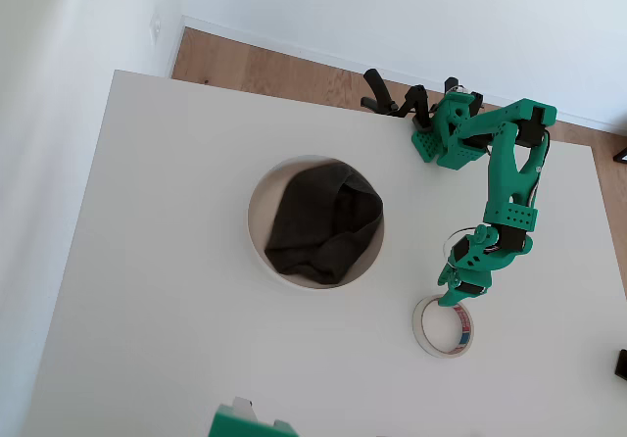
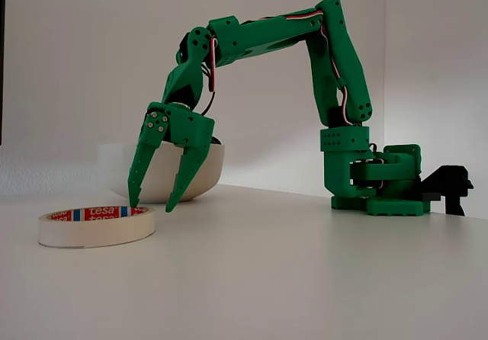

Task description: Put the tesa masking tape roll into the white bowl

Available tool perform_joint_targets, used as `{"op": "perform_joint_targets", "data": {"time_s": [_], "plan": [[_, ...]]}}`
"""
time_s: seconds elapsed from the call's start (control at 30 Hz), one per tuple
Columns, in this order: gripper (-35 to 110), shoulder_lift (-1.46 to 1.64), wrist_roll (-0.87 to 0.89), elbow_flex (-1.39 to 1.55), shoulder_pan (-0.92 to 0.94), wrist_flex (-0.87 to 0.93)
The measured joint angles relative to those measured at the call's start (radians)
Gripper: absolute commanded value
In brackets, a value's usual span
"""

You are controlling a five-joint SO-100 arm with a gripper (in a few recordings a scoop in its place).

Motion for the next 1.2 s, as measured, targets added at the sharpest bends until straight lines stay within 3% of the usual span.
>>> {"op": "perform_joint_targets", "data": {"time_s": [0.6,0.73,1.2], "plan": [[9,-0.071,-0.002,-0.009,-0.018,-0.015],[-8,-0.071,-0.006,-0.009,-0.035,-0.011],[-8,-0.071,0.012,-0.014,-0.048,-0.006]]}}
